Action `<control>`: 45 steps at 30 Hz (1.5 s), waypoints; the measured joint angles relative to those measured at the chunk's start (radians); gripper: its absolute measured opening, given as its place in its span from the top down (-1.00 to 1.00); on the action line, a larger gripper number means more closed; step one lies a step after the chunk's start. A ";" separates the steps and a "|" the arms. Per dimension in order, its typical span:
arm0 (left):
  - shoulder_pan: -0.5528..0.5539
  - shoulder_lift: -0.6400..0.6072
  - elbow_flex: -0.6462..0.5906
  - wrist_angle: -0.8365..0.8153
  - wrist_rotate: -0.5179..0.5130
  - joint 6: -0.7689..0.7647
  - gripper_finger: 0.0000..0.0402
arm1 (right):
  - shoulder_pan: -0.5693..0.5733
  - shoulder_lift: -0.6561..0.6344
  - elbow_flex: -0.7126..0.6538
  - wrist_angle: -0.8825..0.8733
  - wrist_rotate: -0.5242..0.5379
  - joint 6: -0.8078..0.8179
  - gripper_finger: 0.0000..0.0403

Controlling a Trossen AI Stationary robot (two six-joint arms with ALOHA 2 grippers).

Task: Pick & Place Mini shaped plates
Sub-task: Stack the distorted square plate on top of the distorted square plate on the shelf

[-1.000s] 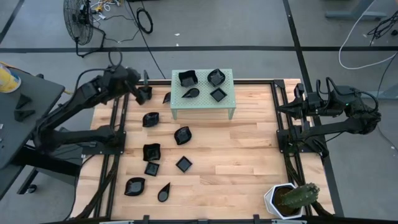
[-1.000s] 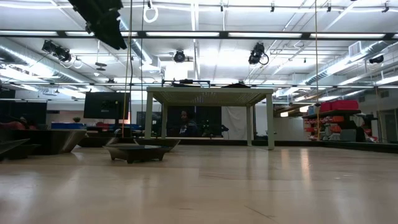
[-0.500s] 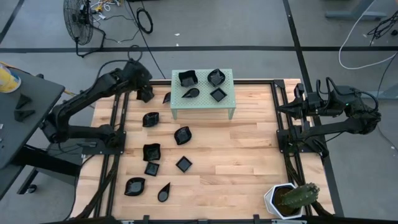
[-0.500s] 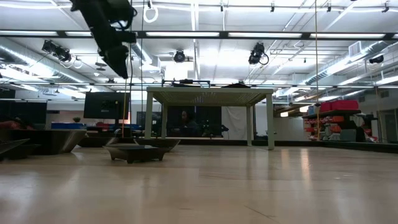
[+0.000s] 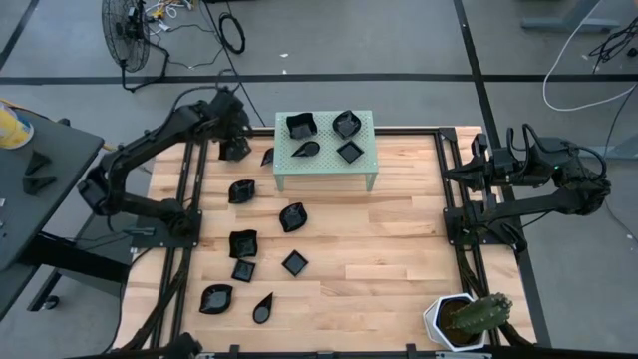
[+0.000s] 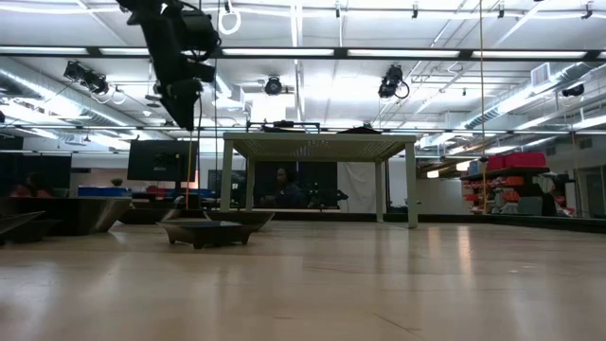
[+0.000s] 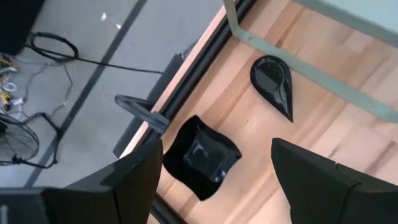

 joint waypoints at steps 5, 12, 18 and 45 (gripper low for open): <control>0.039 0.067 0.111 -0.100 0.047 0.031 -0.51 | 0.000 0.000 0.000 0.000 0.000 0.000 0.98; 0.063 0.153 0.166 -0.121 0.084 0.032 -0.51 | 0.000 0.000 0.000 0.000 0.000 0.000 0.98; 0.069 0.231 0.166 -0.153 0.115 0.021 -0.51 | 0.000 0.000 0.000 0.000 0.000 0.000 0.98; 0.092 0.357 -0.022 -0.016 0.118 -0.502 -0.51 | 0.000 0.000 0.000 0.000 0.000 0.000 0.98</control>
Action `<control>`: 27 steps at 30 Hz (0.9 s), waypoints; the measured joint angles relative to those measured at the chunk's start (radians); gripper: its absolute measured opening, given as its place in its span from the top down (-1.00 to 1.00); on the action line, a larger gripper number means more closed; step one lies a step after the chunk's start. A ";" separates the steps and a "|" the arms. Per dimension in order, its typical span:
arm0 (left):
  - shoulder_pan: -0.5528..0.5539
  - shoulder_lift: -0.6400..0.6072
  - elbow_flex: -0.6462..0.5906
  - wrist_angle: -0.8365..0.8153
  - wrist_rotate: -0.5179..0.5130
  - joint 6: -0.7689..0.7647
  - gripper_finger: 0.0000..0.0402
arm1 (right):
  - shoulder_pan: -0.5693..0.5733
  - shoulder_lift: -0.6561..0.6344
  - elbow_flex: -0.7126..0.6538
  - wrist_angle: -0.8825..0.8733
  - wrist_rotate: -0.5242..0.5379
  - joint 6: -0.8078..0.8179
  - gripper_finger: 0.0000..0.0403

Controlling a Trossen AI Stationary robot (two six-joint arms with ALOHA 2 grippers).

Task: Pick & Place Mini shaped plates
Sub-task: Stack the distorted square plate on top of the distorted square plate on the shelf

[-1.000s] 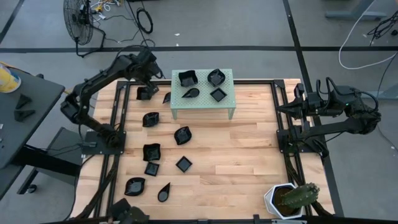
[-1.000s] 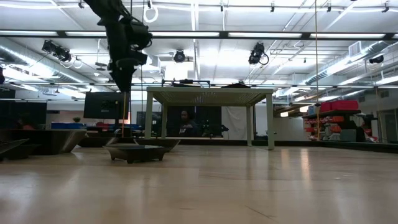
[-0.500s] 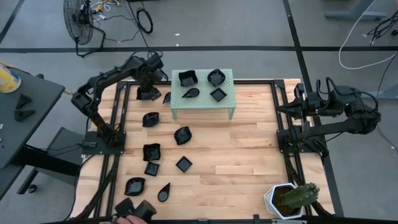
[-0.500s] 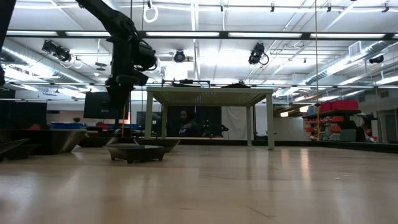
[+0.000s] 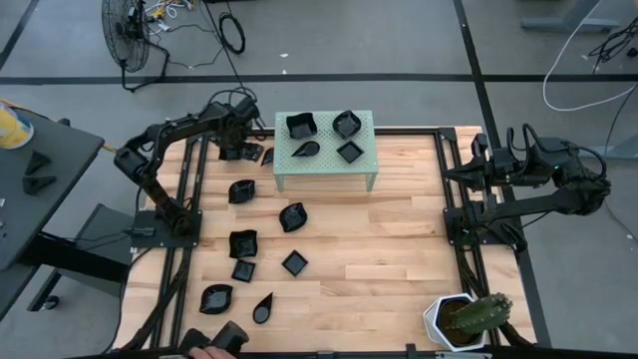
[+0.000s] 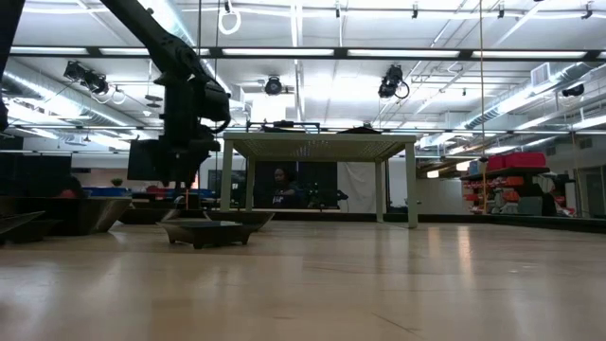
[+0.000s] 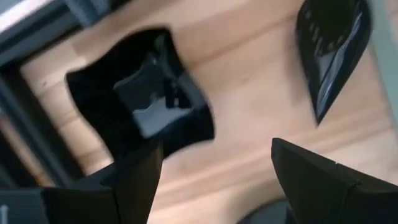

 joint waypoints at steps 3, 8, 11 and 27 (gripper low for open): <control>0.004 0.000 -0.014 0.084 -0.001 -0.048 -0.51 | 0.000 0.000 0.000 0.000 0.000 0.000 0.98; 0.005 0.000 -0.032 0.144 -0.055 -0.088 -0.51 | 0.000 0.000 0.000 0.000 0.000 0.000 0.98; 0.007 0.000 -0.057 0.215 -0.082 -0.088 -0.51 | 0.000 0.000 0.000 0.000 0.000 0.000 0.98; 0.010 0.000 -0.208 0.368 -0.094 -0.166 -0.45 | 0.000 0.000 0.000 0.000 0.000 0.000 0.98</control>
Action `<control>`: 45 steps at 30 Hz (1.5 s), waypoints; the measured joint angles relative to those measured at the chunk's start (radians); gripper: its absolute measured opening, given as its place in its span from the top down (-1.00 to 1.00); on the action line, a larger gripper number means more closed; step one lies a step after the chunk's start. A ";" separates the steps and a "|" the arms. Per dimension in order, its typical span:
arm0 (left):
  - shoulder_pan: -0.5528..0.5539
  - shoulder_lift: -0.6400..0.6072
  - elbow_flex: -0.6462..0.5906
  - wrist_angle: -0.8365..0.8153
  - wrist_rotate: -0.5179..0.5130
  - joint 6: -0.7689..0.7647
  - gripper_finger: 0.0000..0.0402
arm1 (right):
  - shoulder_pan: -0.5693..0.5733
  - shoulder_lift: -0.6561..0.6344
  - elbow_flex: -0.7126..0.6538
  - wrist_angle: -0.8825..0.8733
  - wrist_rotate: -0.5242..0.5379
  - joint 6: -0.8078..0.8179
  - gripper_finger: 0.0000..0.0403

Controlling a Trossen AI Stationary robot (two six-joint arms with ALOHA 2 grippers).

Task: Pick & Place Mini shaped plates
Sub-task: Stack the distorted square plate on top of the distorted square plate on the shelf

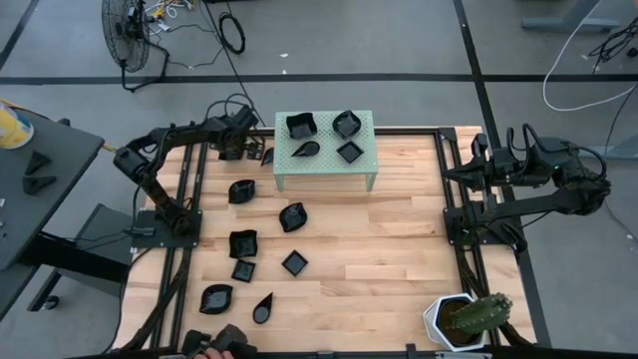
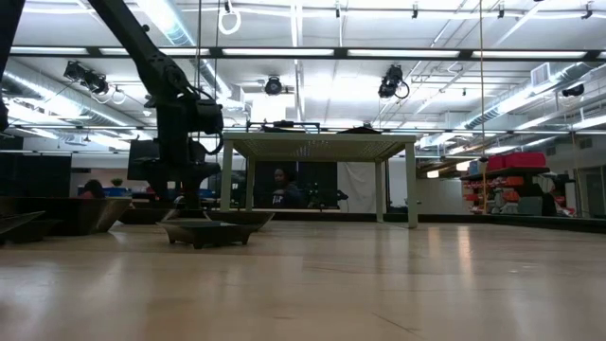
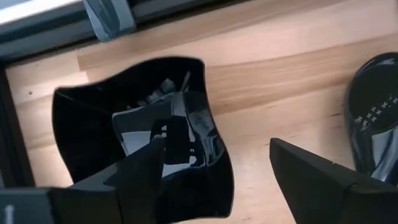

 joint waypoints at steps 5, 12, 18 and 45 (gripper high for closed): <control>0.000 0.000 -0.016 0.048 0.011 0.000 -0.27 | 0.000 0.000 0.000 0.000 0.000 0.000 0.98; 0.000 0.000 -0.016 0.065 0.015 0.003 -0.01 | 0.000 0.000 0.000 0.000 0.000 0.000 0.98; 0.000 0.000 -0.016 0.062 0.015 0.003 0.21 | 0.000 0.000 0.000 0.000 0.000 0.000 0.98; 0.000 0.000 -0.016 0.022 0.042 0.018 0.76 | 0.000 0.000 0.000 0.000 0.000 0.000 0.98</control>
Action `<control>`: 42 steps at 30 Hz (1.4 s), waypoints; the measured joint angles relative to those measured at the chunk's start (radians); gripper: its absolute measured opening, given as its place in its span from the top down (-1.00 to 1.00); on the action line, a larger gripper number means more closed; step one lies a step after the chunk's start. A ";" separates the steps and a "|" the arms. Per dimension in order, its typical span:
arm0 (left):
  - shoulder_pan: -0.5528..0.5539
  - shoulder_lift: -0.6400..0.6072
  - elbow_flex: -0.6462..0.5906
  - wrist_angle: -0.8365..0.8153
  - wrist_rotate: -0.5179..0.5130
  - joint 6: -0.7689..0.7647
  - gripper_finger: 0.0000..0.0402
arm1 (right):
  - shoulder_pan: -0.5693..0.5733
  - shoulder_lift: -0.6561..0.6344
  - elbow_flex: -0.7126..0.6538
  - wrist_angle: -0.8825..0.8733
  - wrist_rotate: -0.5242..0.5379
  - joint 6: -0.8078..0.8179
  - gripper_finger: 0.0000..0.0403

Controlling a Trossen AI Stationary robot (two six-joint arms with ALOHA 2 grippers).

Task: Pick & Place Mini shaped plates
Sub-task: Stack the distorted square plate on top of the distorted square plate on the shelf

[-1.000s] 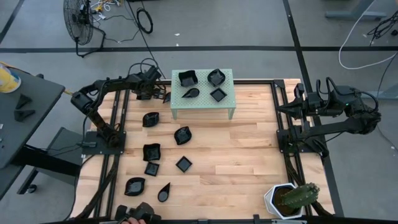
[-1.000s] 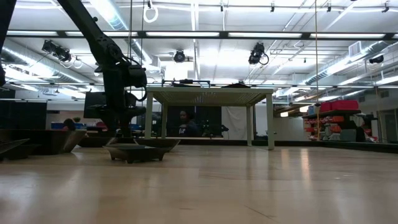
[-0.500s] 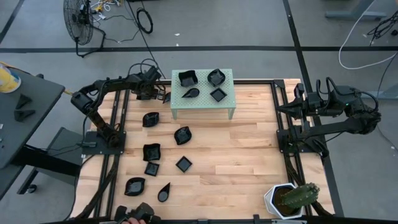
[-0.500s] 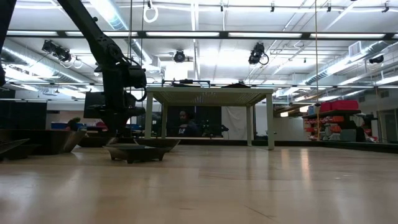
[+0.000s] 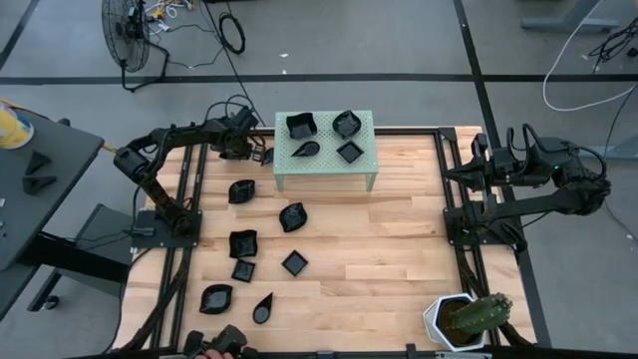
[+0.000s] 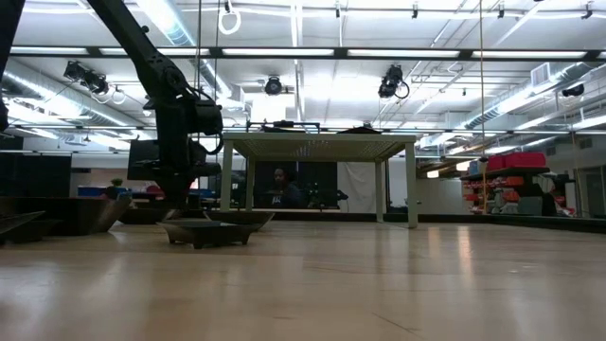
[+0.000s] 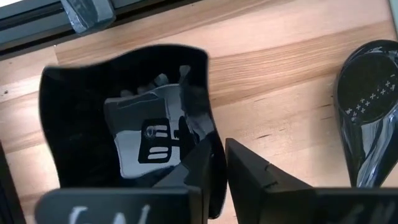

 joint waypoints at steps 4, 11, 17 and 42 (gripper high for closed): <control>0.000 0.000 0.000 -0.002 0.000 0.001 0.82 | 0.000 0.000 0.000 0.000 0.000 0.000 0.98; 0.000 -0.001 0.001 -0.007 -0.001 0.010 0.89 | 0.000 0.000 0.000 0.000 0.000 0.000 0.98; 0.000 -0.001 0.002 -0.018 -0.003 0.012 0.93 | 0.000 0.000 0.000 0.000 0.000 0.000 0.98; -0.026 -0.180 0.000 -0.173 -0.024 0.036 0.99 | 0.000 0.000 0.000 0.000 0.000 0.000 0.98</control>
